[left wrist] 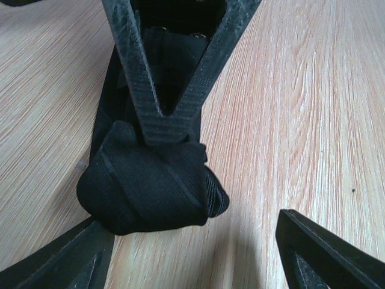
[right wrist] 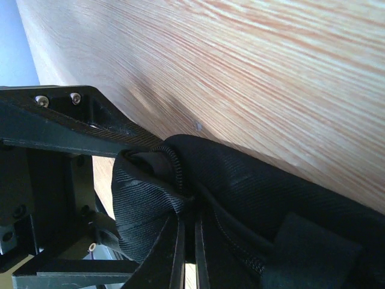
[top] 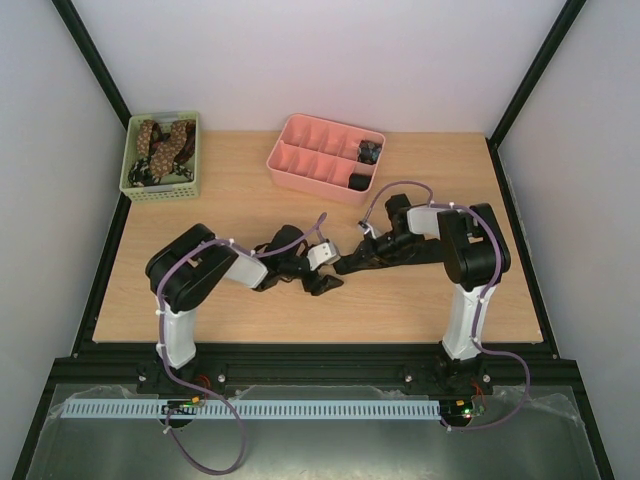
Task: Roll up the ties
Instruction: Roll the tie at the center of the board.
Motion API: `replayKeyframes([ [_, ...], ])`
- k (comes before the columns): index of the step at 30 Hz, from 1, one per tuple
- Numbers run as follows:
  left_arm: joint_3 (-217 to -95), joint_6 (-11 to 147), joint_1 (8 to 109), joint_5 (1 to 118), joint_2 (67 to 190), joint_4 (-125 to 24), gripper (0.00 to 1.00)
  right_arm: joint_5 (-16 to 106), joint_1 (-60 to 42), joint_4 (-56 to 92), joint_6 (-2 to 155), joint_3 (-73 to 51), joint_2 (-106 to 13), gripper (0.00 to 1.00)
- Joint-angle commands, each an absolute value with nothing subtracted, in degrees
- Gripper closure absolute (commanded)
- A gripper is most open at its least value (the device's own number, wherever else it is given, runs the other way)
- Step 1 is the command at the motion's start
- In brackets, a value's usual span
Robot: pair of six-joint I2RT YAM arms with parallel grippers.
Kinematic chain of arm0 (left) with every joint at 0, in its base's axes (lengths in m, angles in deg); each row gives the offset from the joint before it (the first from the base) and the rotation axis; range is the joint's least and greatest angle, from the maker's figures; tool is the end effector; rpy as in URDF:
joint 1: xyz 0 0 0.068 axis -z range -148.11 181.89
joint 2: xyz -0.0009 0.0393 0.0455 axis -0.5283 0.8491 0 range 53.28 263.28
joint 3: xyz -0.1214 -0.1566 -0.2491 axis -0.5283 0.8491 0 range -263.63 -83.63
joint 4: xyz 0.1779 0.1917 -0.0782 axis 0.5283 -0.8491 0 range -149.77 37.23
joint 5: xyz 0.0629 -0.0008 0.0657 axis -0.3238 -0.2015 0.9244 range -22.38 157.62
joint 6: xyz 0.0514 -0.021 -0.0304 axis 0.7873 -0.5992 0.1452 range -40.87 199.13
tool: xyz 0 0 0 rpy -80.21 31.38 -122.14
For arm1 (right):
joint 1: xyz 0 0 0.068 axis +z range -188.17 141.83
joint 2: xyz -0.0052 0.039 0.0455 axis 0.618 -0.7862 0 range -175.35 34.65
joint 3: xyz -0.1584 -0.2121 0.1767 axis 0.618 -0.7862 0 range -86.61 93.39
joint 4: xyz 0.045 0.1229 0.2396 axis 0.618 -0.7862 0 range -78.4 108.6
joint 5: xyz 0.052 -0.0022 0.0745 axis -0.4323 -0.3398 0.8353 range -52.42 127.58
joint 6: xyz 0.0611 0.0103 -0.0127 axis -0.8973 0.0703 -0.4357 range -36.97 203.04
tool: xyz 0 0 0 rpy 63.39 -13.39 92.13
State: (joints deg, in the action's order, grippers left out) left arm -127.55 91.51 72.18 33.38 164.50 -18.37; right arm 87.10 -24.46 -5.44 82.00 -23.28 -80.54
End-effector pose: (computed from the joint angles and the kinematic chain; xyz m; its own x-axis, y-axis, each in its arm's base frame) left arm 0.2744 -0.2687 0.1270 -0.2128 0.4128 -0.8856 0.9630 0.2422 -0.1185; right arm 0.3644 0.1268 0.1270 -0.9481 -0.2192 -0.2302 -0.3168 0.5907 0.7421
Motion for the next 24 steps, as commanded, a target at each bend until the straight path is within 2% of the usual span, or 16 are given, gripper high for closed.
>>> replayKeyframes([
  [1,-128.2,90.4,73.7,36.1,168.1,-12.1,0.25,71.3,-24.9,-8.6,82.4,-26.8,-84.7,0.99],
  [5,-129.4,90.6,73.9,38.9,170.2,-11.2,0.27,71.0,-25.9,-9.2,83.5,-27.2,-85.6,0.99],
  [15,-127.6,91.3,72.8,37.7,170.0,-9.5,0.21,70.9,-26.0,-9.8,83.5,-26.7,-86.0,0.99],
  [20,-131.6,89.3,73.0,35.3,172.0,-10.4,0.28,71.7,-26.0,-9.4,82.9,-26.8,-86.5,0.99],
  [24,-134.3,88.1,73.4,34.8,173.0,-12.1,0.42,72.6,-26.0,-9.4,82.3,-26.3,-86.9,0.99],
])
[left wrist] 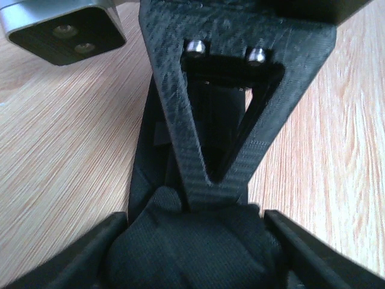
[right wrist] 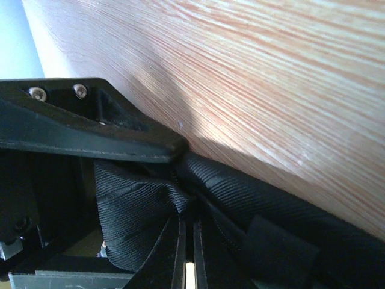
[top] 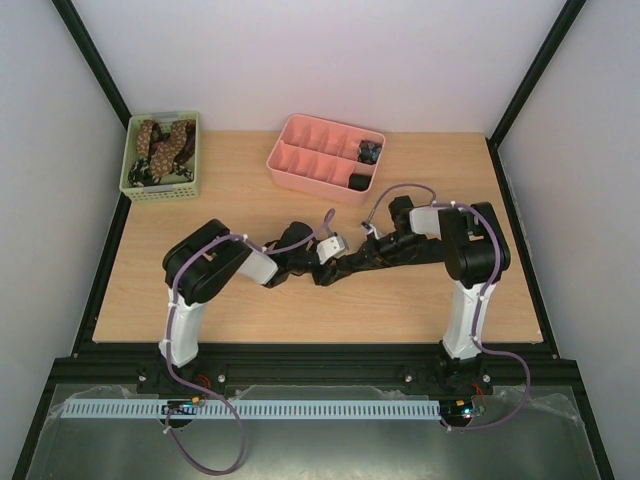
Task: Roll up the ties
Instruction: Roll the tie at the center of the board.
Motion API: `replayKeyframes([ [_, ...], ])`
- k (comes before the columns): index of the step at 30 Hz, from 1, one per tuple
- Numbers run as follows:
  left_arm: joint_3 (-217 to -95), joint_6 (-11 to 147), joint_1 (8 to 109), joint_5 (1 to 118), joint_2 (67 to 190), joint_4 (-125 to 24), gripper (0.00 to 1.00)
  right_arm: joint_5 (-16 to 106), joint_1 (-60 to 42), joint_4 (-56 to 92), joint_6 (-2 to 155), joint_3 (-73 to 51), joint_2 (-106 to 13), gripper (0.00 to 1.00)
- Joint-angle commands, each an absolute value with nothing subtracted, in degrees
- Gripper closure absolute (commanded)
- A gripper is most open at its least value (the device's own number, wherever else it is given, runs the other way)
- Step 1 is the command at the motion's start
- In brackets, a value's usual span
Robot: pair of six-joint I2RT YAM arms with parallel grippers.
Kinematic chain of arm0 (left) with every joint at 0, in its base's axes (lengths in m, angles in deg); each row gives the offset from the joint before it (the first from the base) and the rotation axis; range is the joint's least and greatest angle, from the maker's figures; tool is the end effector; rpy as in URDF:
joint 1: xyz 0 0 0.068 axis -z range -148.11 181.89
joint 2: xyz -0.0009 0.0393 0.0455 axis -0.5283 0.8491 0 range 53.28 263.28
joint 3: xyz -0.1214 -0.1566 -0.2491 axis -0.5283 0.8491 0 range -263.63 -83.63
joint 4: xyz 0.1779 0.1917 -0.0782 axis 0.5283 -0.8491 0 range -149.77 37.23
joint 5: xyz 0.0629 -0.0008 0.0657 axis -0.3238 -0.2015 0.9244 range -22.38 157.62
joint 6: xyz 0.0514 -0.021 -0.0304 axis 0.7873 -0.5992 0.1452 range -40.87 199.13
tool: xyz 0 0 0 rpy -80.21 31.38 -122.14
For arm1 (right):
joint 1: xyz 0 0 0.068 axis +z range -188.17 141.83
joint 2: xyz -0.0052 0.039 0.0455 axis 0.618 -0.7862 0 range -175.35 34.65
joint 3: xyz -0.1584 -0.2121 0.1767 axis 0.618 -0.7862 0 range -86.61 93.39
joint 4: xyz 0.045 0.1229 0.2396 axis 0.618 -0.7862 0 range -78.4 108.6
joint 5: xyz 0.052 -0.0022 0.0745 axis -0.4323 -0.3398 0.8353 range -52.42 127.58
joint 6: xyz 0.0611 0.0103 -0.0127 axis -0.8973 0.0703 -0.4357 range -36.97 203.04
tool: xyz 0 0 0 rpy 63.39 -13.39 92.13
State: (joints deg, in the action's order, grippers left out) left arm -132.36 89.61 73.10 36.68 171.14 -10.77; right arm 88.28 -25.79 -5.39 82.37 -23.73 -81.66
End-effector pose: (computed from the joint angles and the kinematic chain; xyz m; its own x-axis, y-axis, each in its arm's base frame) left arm 0.2964 -0.2930 0.1165 -0.1719 0.3580 -0.9178 0.9566 0.2834 -0.0686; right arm 0.3651 0.1185 0.1188 -0.9567 -0.2024 -0.2090 -0.2893 0.5848 0.7578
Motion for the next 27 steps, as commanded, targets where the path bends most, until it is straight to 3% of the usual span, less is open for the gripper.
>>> replayKeyframes([
  [1,-134.1,88.2,73.4,34.7,172.7,-12.7,0.46,72.7,-26.0,-9.5,82.4,-26.0,-86.9,0.99],
  [5,-132.3,90.8,73.4,35.9,170.5,-16.3,0.67,73.6,-26.7,-11.9,83.5,-23.9,-86.3,0.96],
  [7,-131.4,92.9,73.4,37.3,169.3,-19.2,0.71,73.8,-27.5,-14.1,84.7,-22.3,-85.8,0.91],
  [15,-132.3,98.8,74.1,42.5,167.5,-28.9,0.68,80.2,-28.0,-23.6,89.0,-17.8,-79.2,0.66],
  [27,-135.0,99.5,75.4,44.7,168.1,-34.6,0.64,84.5,-22.4,-19.7,81.1,-14.3,-79.3,0.65],
])
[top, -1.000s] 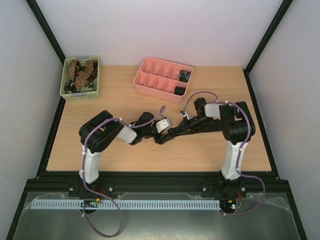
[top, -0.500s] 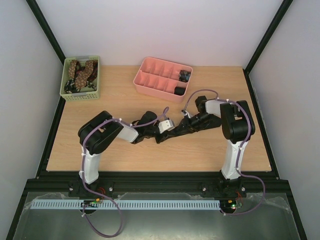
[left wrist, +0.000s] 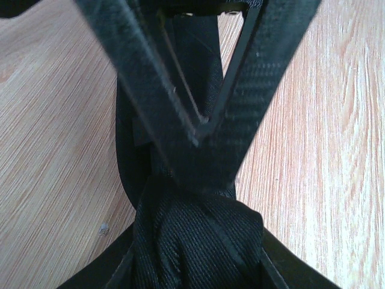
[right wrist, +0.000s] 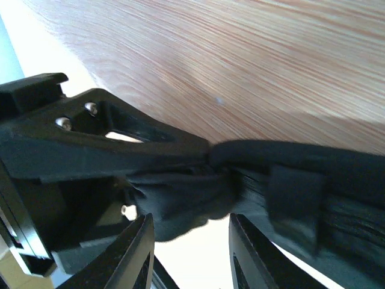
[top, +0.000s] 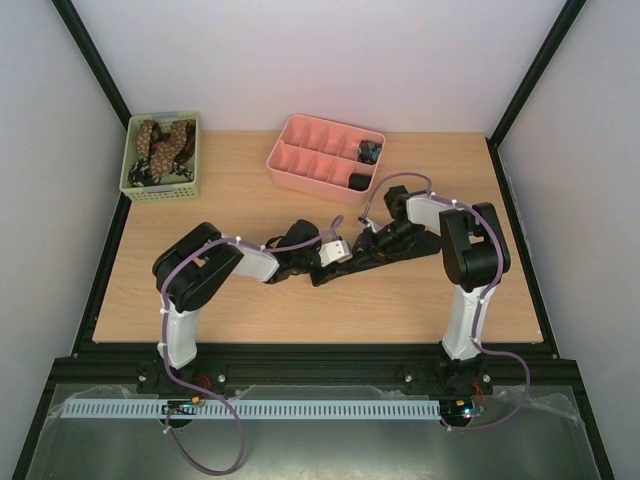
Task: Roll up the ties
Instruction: Roll the tie at the center of the board.
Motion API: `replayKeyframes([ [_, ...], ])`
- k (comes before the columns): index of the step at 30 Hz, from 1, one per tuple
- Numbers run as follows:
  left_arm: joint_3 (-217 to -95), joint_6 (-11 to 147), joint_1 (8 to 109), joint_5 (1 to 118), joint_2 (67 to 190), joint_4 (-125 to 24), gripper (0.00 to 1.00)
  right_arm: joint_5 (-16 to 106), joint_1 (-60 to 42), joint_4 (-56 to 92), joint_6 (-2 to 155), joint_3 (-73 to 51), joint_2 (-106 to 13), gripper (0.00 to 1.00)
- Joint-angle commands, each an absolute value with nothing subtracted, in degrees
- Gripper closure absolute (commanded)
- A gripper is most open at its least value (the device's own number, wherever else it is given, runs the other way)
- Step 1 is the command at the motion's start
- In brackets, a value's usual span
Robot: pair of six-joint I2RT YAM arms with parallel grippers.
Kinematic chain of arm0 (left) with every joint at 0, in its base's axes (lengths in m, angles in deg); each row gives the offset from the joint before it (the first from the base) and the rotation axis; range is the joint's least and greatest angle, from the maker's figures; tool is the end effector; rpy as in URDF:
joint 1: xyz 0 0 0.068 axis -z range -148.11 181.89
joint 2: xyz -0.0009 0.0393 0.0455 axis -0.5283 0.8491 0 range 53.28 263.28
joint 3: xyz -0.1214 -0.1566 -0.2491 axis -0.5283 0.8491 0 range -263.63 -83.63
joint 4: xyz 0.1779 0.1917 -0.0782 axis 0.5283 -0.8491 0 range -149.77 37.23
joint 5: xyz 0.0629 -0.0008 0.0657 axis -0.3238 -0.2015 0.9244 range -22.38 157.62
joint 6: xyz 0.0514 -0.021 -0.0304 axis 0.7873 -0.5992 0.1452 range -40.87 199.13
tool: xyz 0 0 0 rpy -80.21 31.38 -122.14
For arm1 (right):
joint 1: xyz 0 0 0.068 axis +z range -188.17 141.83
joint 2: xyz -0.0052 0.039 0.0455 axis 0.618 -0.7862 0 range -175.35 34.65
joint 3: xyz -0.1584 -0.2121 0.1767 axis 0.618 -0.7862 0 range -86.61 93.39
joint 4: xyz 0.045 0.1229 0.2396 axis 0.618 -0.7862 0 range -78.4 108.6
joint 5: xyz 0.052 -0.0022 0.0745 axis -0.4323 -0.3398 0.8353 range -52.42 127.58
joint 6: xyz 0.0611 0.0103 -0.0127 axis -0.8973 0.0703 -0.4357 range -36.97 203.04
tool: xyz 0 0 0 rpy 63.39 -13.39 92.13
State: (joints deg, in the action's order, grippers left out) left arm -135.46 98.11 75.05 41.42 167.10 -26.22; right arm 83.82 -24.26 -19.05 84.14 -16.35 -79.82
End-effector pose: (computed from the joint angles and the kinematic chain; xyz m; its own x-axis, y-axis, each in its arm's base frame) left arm 0.2881 -0.2998 0.1306 -0.1149 0.5079 -0.8537 0.9661 0.2572 0.0229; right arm 0.3704 0.1278 0.1534 -0.9556 -0.2504 -0.1553 -0.2840 0.6420 0.7122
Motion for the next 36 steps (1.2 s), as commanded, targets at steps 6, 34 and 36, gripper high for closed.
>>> replayKeyframes([
  [6,-135.3,99.8,75.6,44.9,168.5,-35.3,0.63,82.2,-20.1,-17.9,79.8,-13.8,-80.1,0.65],
  [34,-136.5,97.3,71.4,42.7,157.9,-33.7,0.01,73.3,-28.2,-22.3,90.9,-14.2,-88.5,0.99],
  [36,-134.9,92.7,71.2,45.9,155.4,-31.1,0.01,72.9,-28.7,-22.1,91.3,-14.1,-88.5,0.99],
])
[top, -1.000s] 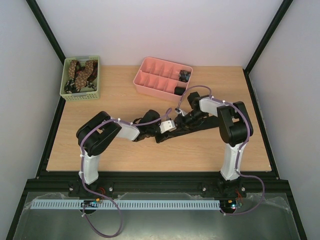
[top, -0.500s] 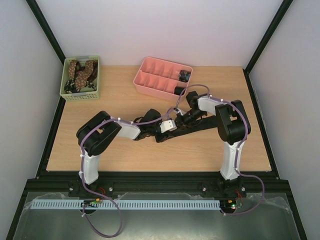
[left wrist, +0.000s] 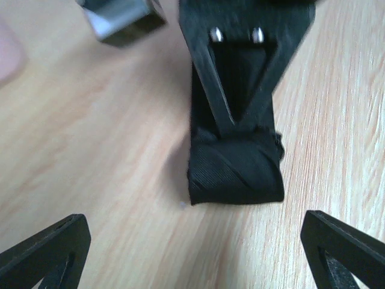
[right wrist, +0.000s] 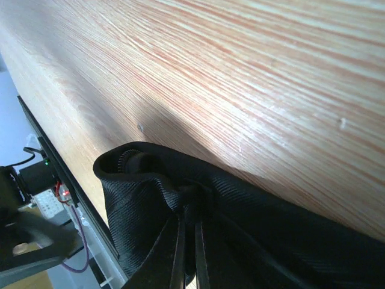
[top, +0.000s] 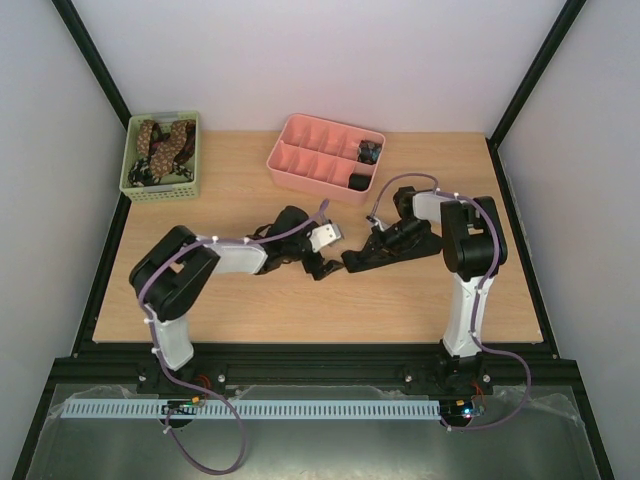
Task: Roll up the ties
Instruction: Roll the tie at the center of the board.
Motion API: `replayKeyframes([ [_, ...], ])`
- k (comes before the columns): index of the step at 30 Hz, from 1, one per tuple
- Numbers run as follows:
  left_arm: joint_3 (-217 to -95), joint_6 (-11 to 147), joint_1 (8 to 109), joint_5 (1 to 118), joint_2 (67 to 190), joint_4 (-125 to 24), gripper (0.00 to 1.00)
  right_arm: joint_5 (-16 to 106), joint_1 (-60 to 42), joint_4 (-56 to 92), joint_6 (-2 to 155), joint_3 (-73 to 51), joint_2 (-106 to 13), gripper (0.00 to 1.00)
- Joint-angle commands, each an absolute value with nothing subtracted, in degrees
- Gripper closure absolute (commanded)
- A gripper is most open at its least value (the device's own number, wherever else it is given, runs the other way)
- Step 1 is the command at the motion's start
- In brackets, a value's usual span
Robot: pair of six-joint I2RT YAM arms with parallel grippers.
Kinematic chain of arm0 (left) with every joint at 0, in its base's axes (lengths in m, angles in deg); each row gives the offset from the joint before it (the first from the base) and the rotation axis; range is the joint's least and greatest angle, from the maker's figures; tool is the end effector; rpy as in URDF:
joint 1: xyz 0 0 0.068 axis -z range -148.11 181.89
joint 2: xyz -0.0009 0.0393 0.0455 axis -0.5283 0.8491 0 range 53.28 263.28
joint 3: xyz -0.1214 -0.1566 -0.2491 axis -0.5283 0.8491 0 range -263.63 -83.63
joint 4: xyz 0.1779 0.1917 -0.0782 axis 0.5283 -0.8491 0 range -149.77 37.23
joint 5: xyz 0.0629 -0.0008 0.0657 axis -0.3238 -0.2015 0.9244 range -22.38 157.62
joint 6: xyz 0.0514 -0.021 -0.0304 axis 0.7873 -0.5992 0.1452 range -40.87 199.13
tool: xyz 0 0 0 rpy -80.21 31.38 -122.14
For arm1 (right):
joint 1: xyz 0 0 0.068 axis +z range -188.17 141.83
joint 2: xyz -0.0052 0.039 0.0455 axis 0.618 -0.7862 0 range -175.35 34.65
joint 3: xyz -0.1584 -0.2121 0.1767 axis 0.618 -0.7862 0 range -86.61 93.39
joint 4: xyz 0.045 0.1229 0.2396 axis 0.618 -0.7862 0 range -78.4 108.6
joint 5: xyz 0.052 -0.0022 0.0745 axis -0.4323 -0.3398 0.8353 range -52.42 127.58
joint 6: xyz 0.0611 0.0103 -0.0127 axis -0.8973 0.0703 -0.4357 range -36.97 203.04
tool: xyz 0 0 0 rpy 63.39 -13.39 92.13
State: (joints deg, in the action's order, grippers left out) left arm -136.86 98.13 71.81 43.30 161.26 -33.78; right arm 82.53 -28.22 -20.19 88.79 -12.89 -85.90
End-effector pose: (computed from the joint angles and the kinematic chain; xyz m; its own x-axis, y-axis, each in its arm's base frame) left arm 0.3011 -0.2782 0.1645 -0.1499 0.5123 -0.8456 0.9412 0.3359 0.0367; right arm 0.3940 0.1039 0.1264 -0.9596 -0.2404 -0.1466 -0.2730 0.6669 0.6933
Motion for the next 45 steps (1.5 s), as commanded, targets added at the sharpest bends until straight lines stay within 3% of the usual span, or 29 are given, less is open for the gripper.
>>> replayKeyframes([
  [1,-134.7,91.6,71.1,46.4,154.0,-31.2,0.01,72.7,-28.8,-21.9,91.5,-14.1,-88.6,0.99],
  [9,-138.3,86.4,68.5,35.7,154.7,-39.1,0.01,74.3,-28.4,-17.1,88.7,-18.6,-87.6,0.99],
  [14,-130.7,89.6,71.7,41.7,153.4,-28.9,0.01,77.4,-25.9,-11.9,82.8,-23.8,-85.5,0.99],
  [23,-132.5,93.3,73.1,37.4,162.8,-23.8,0.02,78.6,-22.8,-7.7,77.3,-25.5,-85.3,0.99],
  [27,-134.2,93.2,74.0,36.1,165.5,-23.9,0.14,78.0,-22.7,-7.4,77.0,-25.7,-85.6,0.99],
  [31,-131.8,92.4,75.0,38.8,165.9,-22.1,0.19,78.2,-22.8,-6.7,76.5,-26.2,-85.3,0.99],
  [37,-130.3,97.1,76.5,44.5,166.7,-23.7,0.5,78.8,-23.3,-7.1,77.1,-26.0,-84.6,0.98],
  [41,-129.5,101.9,76.4,47.1,166.4,-26.4,0.63,79.5,-25.3,-10.6,79.9,-23.9,-84.0,0.86],
  [45,-129.1,104.6,76.4,47.7,166.2,-28.1,0.67,82.8,-25.8,-15.8,83.8,-21.4,-81.0,0.68],
])
